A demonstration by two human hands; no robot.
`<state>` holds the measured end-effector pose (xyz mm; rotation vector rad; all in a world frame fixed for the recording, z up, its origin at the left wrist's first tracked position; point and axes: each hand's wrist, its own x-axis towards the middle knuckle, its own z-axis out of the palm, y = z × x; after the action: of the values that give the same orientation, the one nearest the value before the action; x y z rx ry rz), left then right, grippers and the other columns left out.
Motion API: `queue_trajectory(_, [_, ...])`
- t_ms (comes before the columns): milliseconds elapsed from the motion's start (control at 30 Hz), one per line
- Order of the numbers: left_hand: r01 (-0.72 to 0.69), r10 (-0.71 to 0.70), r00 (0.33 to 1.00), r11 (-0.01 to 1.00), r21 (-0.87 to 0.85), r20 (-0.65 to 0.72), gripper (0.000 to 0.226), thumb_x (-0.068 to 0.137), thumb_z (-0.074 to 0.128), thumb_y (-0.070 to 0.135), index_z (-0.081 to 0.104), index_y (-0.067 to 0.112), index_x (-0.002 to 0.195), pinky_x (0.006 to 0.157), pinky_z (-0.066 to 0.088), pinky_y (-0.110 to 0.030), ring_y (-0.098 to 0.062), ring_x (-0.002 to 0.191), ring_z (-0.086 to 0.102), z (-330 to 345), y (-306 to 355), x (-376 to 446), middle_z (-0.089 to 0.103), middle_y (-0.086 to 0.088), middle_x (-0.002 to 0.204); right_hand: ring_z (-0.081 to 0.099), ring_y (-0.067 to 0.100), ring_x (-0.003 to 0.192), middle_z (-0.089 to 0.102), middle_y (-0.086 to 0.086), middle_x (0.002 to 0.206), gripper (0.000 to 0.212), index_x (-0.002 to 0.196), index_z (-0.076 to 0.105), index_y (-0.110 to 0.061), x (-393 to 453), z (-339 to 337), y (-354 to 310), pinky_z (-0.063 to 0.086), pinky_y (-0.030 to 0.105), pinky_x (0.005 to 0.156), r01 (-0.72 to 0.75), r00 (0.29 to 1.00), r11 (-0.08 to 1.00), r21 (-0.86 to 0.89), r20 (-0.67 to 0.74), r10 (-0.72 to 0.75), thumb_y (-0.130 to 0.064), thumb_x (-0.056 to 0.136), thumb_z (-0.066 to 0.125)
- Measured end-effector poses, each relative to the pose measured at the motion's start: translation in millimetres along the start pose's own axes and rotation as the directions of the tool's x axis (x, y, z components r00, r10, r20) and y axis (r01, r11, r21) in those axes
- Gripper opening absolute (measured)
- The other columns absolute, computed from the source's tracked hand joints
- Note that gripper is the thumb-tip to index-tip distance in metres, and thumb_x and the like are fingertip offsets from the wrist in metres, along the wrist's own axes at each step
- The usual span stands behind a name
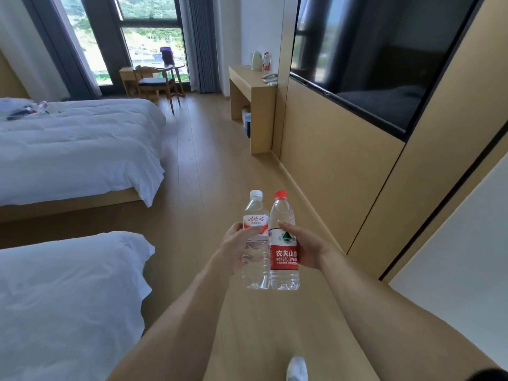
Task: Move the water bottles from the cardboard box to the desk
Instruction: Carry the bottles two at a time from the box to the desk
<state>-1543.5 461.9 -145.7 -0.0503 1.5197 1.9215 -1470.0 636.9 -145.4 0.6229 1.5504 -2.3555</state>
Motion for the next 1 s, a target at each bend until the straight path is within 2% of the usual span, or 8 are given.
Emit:
queue_trajectory(167, [-0.023,0.023,0.998,1.0,-0.01,-0.056,0.048,0.084,0.078,0.009,0.055,0.001,0.126,0.082,0.057,-0.052,-0.036,0.085,0.07,-7.6,34.8,76.3,0.069,-0.024,0.112,0.072,0.029,0.089,0.072,0.018,0.111,0.063,0.13,0.058,-0.004,86.6,-11.5,-44.5,0.06,0.039,0.08,-0.015,0.997,1.0,-0.019,0.072,0.016,-0.04,0.081,0.072])
queue_trajectory(300, [-0.071,0.07,0.992,0.997,-0.003,-0.104,0.053,0.085,0.078,0.011,0.053,-0.001,0.129,0.096,0.052,-0.061,-0.041,0.095,0.068,-9.1,68.4,142.1,0.066,-0.028,0.121,0.072,0.03,0.088,0.072,0.02,0.112,0.063,0.131,0.058,-0.003,159.3,-22.0,-90.4,0.061,0.04,0.079,-0.013,0.99,0.999,-0.03,0.137,0.017,-0.039,0.081,0.072])
queue_trajectory(400, [-0.073,0.072,0.985,0.997,0.0,-0.154,0.055,0.086,0.077,0.013,0.052,-0.002,0.132,0.1,0.047,-0.066,-0.047,0.106,0.065,-7.7,97.1,188.8,0.062,-0.031,0.127,0.07,0.032,0.091,0.068,0.023,0.119,0.065,0.134,0.055,-0.002,208.4,-28.1,-129.8,0.058,0.044,0.087,-0.026,0.985,0.999,-0.046,0.169,0.034,-0.038,0.083,0.071])
queue_trajectory(500, [-0.1,0.095,0.98,0.995,-0.021,-0.177,0.058,0.085,0.078,0.015,0.051,-0.001,0.133,0.1,0.048,-0.065,-0.05,0.113,0.063,-4.6,127.3,232.5,0.062,-0.031,0.128,0.069,0.033,0.092,0.066,0.025,0.123,0.064,0.137,0.052,-0.001,252.8,-34.1,-170.6,0.055,0.047,0.093,-0.042,0.98,0.997,-0.068,0.194,0.054,-0.037,0.087,0.069])
queue_trajectory(667, [-0.124,0.112,0.974,0.991,-0.052,-0.197,0.061,0.081,0.081,0.019,0.052,0.002,0.132,0.088,0.058,-0.054,-0.042,0.102,0.07,-3.6,169.1,289.2,0.066,-0.025,0.123,0.068,0.032,0.092,0.066,0.023,0.12,0.06,0.137,0.051,-0.002,316.1,-38.0,-223.0,0.052,0.05,0.099,-0.056,0.968,0.991,-0.119,0.236,0.083,-0.039,0.093,0.066])
queue_trajectory(733, [-0.132,0.118,0.971,0.99,-0.057,-0.208,0.06,0.082,0.081,0.02,0.053,0.004,0.132,0.085,0.06,-0.051,-0.041,0.103,0.07,-5.6,183.6,311.8,0.068,-0.024,0.121,0.069,0.031,0.089,0.068,0.021,0.115,0.058,0.137,0.051,-0.003,340.9,-38.8,-238.3,0.053,0.049,0.096,-0.065,0.968,0.99,-0.126,0.235,0.093,-0.039,0.094,0.065])
queue_trajectory(867, [-0.144,0.129,0.971,0.987,-0.066,-0.199,0.061,0.082,0.082,0.021,0.053,0.003,0.133,0.088,0.059,-0.053,-0.043,0.107,0.069,-16.8,207.8,363.0,0.067,-0.024,0.123,0.07,0.029,0.085,0.069,0.02,0.11,0.057,0.136,0.051,-0.003,391.5,-38.7,-265.9,0.057,0.045,0.088,-0.077,0.965,0.987,-0.141,0.24,0.109,-0.041,0.095,0.064])
queue_trajectory(1000, [-0.162,0.15,0.975,0.985,-0.064,-0.166,0.071,0.072,0.085,0.026,0.054,0.003,0.132,0.092,0.057,-0.056,-0.044,0.108,0.069,-36.1,234.1,424.1,0.068,-0.024,0.122,0.068,0.032,0.091,0.065,0.023,0.121,0.058,0.137,0.049,-0.004,452.6,-37.2,-292.3,0.051,0.051,0.1,-0.068,0.973,0.986,-0.15,0.206,0.099,-0.041,0.095,0.064])
